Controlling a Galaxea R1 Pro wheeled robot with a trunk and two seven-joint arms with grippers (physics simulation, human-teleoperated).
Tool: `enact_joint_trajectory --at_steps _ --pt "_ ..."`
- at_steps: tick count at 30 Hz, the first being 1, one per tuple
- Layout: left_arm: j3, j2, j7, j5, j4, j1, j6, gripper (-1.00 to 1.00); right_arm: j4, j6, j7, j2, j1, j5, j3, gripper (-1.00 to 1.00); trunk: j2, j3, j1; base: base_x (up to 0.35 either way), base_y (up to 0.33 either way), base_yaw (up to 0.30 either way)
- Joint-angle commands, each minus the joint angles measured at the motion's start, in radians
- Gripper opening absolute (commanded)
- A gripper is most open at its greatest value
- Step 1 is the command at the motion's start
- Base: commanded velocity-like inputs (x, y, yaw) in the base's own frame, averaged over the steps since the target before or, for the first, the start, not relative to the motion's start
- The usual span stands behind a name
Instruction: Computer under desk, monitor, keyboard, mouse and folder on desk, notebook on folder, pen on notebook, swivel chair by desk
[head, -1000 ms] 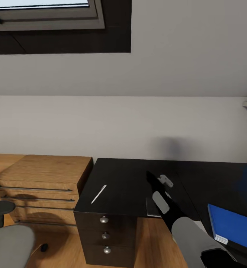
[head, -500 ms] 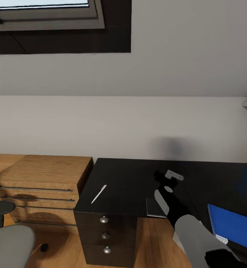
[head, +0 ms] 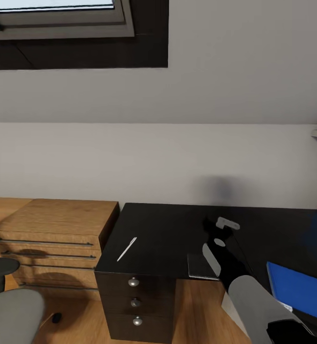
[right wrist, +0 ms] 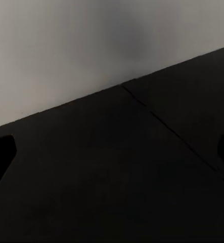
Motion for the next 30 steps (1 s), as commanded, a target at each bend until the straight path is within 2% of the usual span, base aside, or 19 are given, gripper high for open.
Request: enact_joint_trajectory --at_steps 1,7,8,18,30 --pt "-0.008 0.001 0.006 0.010 0.000 -0.001 -0.005 1.00 0.000 0.017 -0.006 -0.002 -0.002 -0.010 0.006 1.00 -0.001 -0.001 0.000 0.000 0.000 0.000" --pt "-0.008 0.001 0.006 0.009 0.000 -0.001 -0.005 1.00 -0.001 0.231 -0.005 -0.014 -0.028 -0.007 0.005 1.00 -0.001 -0.001 0.000 0.000 0.000 0.000" --pt "-0.008 0.001 0.006 0.009 0.000 -0.001 -0.005 1.00 -0.003 0.287 -0.006 -0.021 -0.045 -0.006 0.005 1.00 -0.001 -0.001 0.000 0.000 0.000 0.000" --pt "-0.009 0.001 0.006 0.009 0.000 -0.001 -0.005 1.00 -0.005 0.363 0.011 -0.081 -0.088 -0.011 0.005 1.00 -0.001 -0.001 0.000 0.000 0.000 0.000" --pt "-0.009 0.001 0.006 0.009 0.000 -0.001 -0.005 1.00 -0.019 0.366 0.027 -0.090 -0.083 -0.007 0.012 1.00 -0.001 -0.001 0.000 0.000 0.000 0.000"
